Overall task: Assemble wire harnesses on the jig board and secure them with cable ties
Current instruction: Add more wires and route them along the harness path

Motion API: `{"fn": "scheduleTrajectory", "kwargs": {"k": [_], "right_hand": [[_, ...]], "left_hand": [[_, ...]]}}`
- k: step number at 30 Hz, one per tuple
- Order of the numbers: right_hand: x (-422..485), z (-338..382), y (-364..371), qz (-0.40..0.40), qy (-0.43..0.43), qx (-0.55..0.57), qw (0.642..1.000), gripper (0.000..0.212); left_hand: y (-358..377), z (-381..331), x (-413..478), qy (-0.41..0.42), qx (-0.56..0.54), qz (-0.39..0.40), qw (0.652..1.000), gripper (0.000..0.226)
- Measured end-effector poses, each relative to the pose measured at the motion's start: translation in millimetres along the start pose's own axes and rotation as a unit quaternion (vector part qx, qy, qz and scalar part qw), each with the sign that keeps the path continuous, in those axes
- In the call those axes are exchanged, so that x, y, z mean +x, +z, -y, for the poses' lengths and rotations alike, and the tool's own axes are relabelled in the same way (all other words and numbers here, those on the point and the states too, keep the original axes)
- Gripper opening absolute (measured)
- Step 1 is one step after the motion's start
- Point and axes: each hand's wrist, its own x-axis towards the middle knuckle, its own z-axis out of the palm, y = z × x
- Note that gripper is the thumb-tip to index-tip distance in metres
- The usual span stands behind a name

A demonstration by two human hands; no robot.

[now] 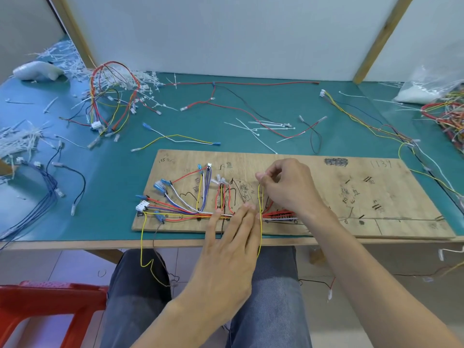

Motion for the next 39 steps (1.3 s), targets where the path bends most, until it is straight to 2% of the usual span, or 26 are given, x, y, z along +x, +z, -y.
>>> {"fn": "scheduleTrajectory", "kwargs": {"k": [4,6,8,10,13,17,22,30,34,39], "right_hand": [[-2,-3,1,0.008,0.015,0.046,0.999,0.027],[-3,-3,1,0.006,0.017,0.059,0.998,0.027],[-4,-2,1,0.007,0.023,0.067,0.997,0.025],[-4,-1,1,0.017,0.036,0.09,0.995,0.024],[-3,-3,0,0.016,0.039,0.095,0.995,0.025],[-3,-4,1,-0.002,0.037,0.083,0.996,0.027],[-3,-2,3,-0.019,0.044,0.062,0.997,0.026],[-3,-1,1,-0.021,0.047,0.039,0.998,0.021],[-10,1,-1,-0.047,-0.028,0.047,0.997,0.009],[-21,-4,1,-0.006,-0.111,-0.001,0.994,0.006]], "left_hand": [[-10,8,5,-0.014,-0.106,-0.079,0.991,0.046],[-19,10,18,-0.069,-0.17,-0.121,0.976,0.032],[-26,11,39,-0.152,-0.185,-0.117,0.964,0.042],[-30,13,60,-0.193,-0.153,-0.095,0.965,0.046],[-31,18,82,-0.19,-0.13,-0.091,0.969,0.031],[-34,37,104,-0.201,-0.147,-0.125,0.96,0.027],[-34,65,129,-0.189,-0.105,-0.072,0.974,0.026],[-31,66,136,-0.182,-0.096,-0.057,0.977,0.024],[-37,75,125,-0.192,-0.107,-0.053,0.974,0.021],[-50,63,115,-0.159,-0.131,-0.088,0.975,0.019]]}}
